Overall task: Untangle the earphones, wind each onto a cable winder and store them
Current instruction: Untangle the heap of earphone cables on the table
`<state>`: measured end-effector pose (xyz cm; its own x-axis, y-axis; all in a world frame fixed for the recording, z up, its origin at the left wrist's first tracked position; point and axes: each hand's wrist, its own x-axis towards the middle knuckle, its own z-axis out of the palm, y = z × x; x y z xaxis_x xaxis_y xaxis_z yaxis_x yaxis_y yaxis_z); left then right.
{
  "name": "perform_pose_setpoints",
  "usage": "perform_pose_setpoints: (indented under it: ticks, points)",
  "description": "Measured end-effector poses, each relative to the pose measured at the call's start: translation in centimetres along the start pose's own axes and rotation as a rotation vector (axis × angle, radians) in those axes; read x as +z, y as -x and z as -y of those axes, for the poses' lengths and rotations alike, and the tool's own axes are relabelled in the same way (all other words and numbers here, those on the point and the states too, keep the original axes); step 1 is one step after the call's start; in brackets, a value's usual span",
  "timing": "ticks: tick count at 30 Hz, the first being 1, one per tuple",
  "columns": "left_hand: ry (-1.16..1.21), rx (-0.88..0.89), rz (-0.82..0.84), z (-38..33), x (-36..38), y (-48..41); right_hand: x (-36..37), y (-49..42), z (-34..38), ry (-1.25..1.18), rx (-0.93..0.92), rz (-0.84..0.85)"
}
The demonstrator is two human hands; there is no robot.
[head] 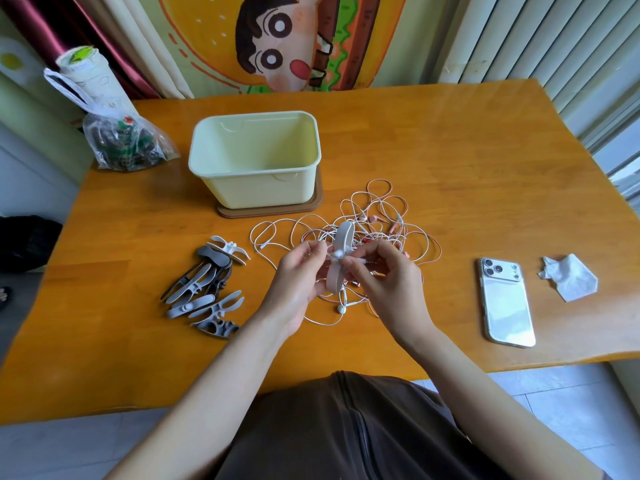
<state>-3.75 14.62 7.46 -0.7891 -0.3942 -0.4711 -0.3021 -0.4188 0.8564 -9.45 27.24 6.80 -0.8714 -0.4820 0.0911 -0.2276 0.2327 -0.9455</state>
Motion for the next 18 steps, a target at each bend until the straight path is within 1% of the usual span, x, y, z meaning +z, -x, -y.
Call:
perform_pose_setpoints:
  ticks: [3,8,15,18]
  points:
    - [0.053,-0.009,0.035,-0.16,0.12,0.14,-0.23,-0.07,-0.21,-0.015,0.005,0.0]
    - [0.05,0.006,-0.05,0.24,0.04,-0.1,-0.31,0.17,-0.18,0.004,-0.008,0.043]
    - [-0.2,0.092,-0.125,0.64,-0.08,-0.22,-0.41,0.09,0.08,-0.026,0.019,0.026]
    - [-0.239,0.116,-0.122,0.76,-0.01,-0.15,-0.51,-0.05,0.16,-0.008,0.013,0.041]
